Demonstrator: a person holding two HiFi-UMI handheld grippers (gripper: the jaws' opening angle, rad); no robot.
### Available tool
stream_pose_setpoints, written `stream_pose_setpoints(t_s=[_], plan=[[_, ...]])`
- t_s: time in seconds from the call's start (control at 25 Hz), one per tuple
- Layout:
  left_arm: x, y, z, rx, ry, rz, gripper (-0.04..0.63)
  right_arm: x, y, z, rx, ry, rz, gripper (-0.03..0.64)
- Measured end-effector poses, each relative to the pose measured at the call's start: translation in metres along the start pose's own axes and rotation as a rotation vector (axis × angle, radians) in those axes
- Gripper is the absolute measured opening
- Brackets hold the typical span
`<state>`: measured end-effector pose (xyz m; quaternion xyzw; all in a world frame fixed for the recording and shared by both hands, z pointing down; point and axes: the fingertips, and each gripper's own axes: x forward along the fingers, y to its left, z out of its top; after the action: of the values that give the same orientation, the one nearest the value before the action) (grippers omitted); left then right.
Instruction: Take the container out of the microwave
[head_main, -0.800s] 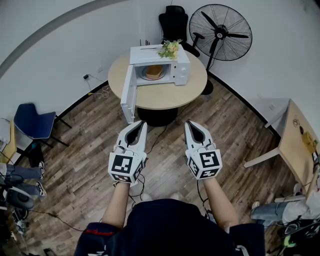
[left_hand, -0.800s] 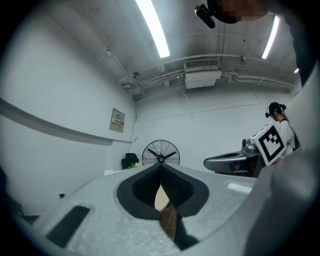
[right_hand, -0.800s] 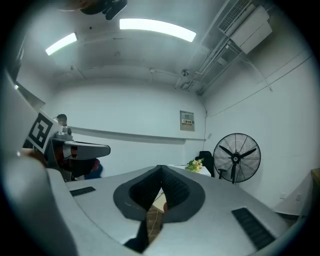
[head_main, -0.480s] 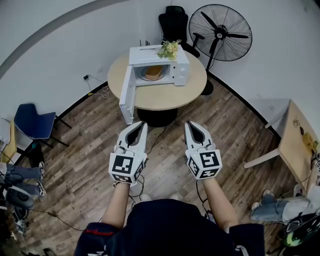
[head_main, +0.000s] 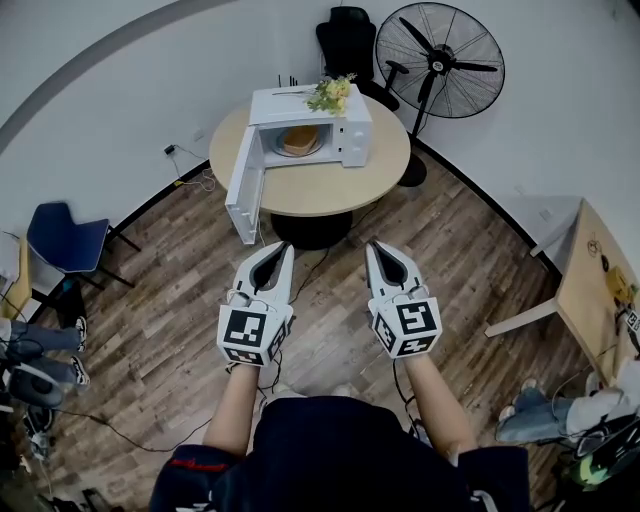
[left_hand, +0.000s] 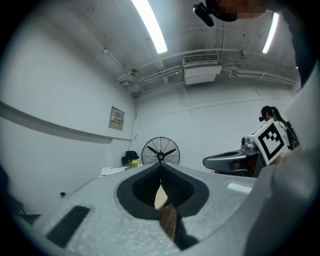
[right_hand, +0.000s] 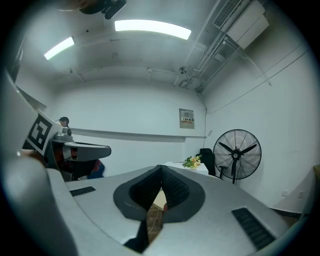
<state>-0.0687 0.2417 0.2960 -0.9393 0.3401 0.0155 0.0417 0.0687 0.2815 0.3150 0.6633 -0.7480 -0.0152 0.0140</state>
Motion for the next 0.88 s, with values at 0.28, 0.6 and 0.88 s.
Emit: stream_pose_setpoints(t_s=[0.28, 0.6, 0.88], plan=[[0.006, -0.022, -0.021, -0.013, 0.035, 0.027, 0.015, -0.007, -0.019, -0.022, -0.001, 0.035, 0.028, 0.002], [0.024, -0.019, -0.033, 0.021, 0.063, 0.052, 0.015, 0.007, -0.032, -0.034, -0.015, 0.054, 0.047, 0.002], [0.057, 0.002, -0.041, 0.026, 0.060, 0.054, 0.015, 0.046, -0.048, -0.036, -0.015, 0.051, 0.055, 0.002]])
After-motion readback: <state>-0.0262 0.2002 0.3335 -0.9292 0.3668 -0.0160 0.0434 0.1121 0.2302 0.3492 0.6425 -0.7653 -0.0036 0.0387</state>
